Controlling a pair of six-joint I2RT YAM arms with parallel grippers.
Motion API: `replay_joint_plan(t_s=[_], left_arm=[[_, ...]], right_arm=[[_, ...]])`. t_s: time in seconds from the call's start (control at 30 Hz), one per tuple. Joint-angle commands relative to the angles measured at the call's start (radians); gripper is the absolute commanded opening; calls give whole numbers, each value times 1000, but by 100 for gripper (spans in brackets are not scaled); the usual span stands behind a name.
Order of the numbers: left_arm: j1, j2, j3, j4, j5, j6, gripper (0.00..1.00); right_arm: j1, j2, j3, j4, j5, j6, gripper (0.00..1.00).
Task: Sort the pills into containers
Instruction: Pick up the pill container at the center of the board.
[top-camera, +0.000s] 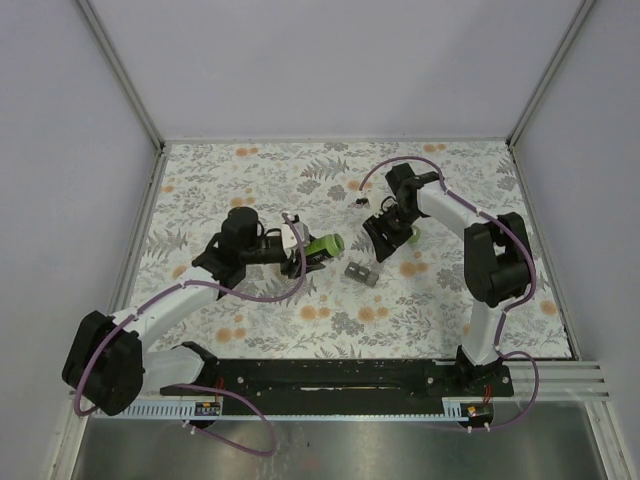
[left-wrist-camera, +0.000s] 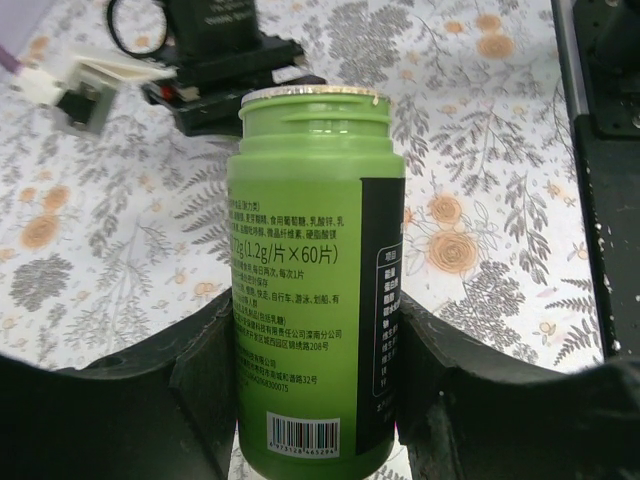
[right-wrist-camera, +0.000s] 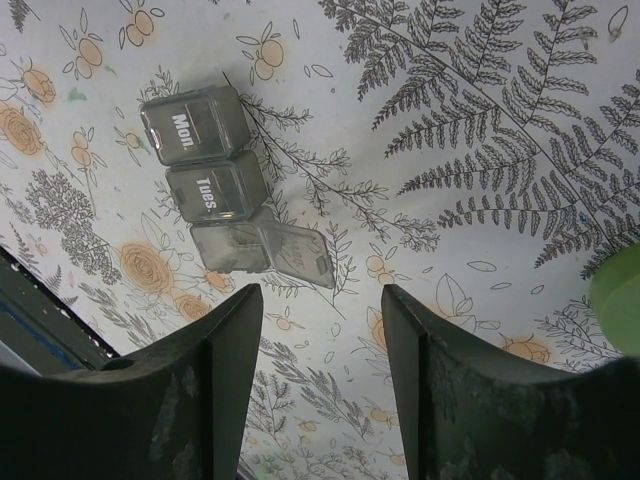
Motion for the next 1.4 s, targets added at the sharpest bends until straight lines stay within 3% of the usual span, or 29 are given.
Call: replay_joint_plan(t_s=[0.0, 1.13, 1.37], left_arm=[[-48, 32, 48, -29, -40, 83, 0], [-87, 92, 39, 71, -29, 31, 0], [-87, 99, 30, 74, -28, 34, 0]], right_arm=[[-11, 20, 57, -30, -52, -28, 58], [-32, 120, 88, -56, -121, -96, 51], [-31, 125, 82, -59, -135, -108, 44]])
